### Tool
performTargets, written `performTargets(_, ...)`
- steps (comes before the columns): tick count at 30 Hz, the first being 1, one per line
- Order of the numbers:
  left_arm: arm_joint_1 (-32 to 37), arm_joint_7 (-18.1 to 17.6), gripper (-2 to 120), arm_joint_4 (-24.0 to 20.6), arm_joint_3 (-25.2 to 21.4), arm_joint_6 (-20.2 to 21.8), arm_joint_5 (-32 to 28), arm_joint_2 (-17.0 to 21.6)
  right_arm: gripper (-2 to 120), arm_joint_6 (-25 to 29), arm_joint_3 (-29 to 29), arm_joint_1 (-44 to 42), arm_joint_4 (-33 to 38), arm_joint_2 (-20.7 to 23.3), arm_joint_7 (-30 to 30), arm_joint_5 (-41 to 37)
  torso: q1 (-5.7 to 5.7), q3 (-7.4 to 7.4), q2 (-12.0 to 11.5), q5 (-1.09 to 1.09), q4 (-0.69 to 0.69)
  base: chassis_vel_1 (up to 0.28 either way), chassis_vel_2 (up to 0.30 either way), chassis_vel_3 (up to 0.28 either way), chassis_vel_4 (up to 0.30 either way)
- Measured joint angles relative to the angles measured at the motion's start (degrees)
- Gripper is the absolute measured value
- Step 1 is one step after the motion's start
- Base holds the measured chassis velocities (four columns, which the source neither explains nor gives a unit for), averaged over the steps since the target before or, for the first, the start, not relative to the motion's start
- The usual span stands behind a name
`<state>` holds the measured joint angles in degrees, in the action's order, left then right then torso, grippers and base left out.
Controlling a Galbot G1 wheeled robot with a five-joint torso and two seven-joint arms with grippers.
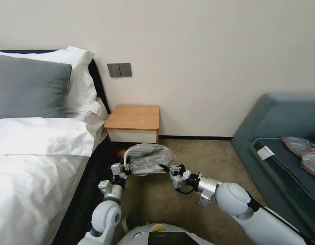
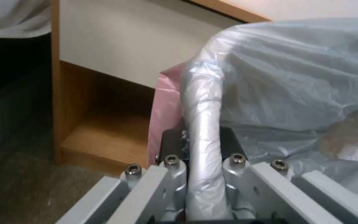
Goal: Pick up the garbage bag from the table and place it over the trash can.
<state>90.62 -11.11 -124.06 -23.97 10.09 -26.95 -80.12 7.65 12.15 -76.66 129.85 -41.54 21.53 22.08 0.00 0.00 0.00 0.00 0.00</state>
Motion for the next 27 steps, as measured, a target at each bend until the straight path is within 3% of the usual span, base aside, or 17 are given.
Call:
performTargets(12, -1.13, -1.79, 3, -0.9, -2.13, 1.26, -3.24, -0.83, 0, 0.18, 1.29, -2.11, 0.82, 0.49, 2.64, -5.53, 0.0, 0.0, 0.0, 0.0, 0.0, 0.0, 0.0, 0.0, 0.0)
performTargets(27, 0.41, -4.89, 3, -5.06, -2.75, 4.81, -13.48, -1.69, 0, 2.73, 2.08, -2.63, -4.43, -0.9, 3.69, -6.23, 0.0, 0.0, 0.0, 0.0, 0.0, 0.0, 0.0, 0.0, 0.0)
